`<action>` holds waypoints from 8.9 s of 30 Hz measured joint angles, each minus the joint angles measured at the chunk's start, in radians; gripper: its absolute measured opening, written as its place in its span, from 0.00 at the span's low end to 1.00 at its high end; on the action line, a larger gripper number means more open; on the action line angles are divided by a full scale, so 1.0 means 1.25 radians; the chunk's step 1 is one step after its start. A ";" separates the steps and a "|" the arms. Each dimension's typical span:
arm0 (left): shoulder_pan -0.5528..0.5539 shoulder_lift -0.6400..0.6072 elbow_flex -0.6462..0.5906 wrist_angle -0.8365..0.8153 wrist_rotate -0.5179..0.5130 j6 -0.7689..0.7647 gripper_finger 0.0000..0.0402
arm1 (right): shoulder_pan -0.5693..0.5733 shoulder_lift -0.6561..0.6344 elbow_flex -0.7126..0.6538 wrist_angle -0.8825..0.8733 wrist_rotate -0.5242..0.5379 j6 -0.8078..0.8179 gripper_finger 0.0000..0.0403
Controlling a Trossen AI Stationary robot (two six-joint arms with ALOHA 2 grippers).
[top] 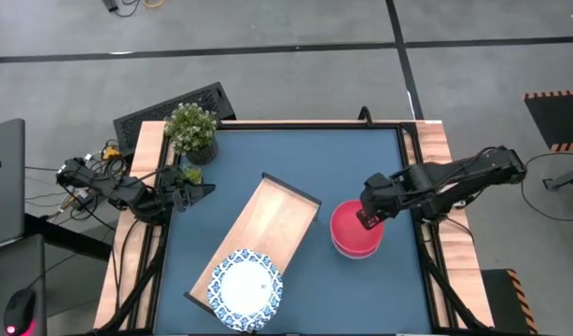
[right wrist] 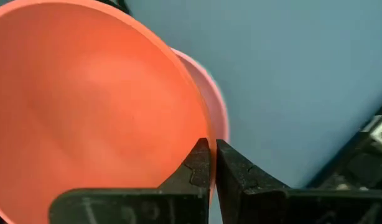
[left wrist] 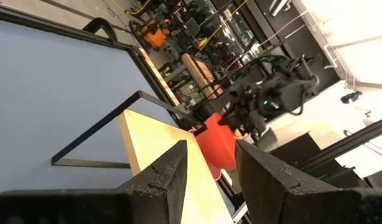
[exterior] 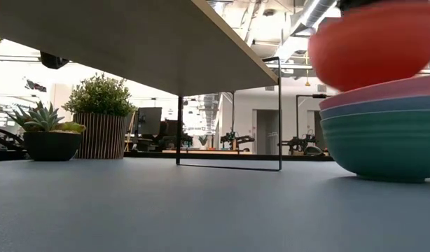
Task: Place and stack bowls onto a shelf
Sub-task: Put the orange bowl on the shelf, then stack the pink bowl on top of the orange bowl on the shelf, then stack the blue bowl on top of the pink bowl on the shelf
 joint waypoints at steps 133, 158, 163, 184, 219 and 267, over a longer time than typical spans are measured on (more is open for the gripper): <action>0.000 0.000 0.000 -0.072 -0.021 -0.033 0.30 | 0.073 0.160 -0.117 0.064 -0.096 0.212 0.23; 0.000 0.000 0.000 -0.072 0.002 -0.046 0.30 | 0.028 -0.026 -0.071 0.084 -0.102 0.212 0.07; 0.000 0.000 0.000 -0.082 0.007 -0.047 0.30 | 0.003 -0.080 -0.049 0.165 -0.066 0.209 0.07; 0.000 0.000 0.000 -0.085 0.009 -0.065 0.30 | -0.216 0.125 0.442 0.086 0.004 -0.162 0.07; 0.000 0.000 0.000 -0.090 0.010 -0.069 0.30 | -0.246 0.457 0.583 0.103 -0.168 -0.313 0.09; 0.000 0.000 0.000 -0.108 0.039 -0.079 0.30 | 0.106 0.245 0.060 -0.074 -0.112 0.319 0.38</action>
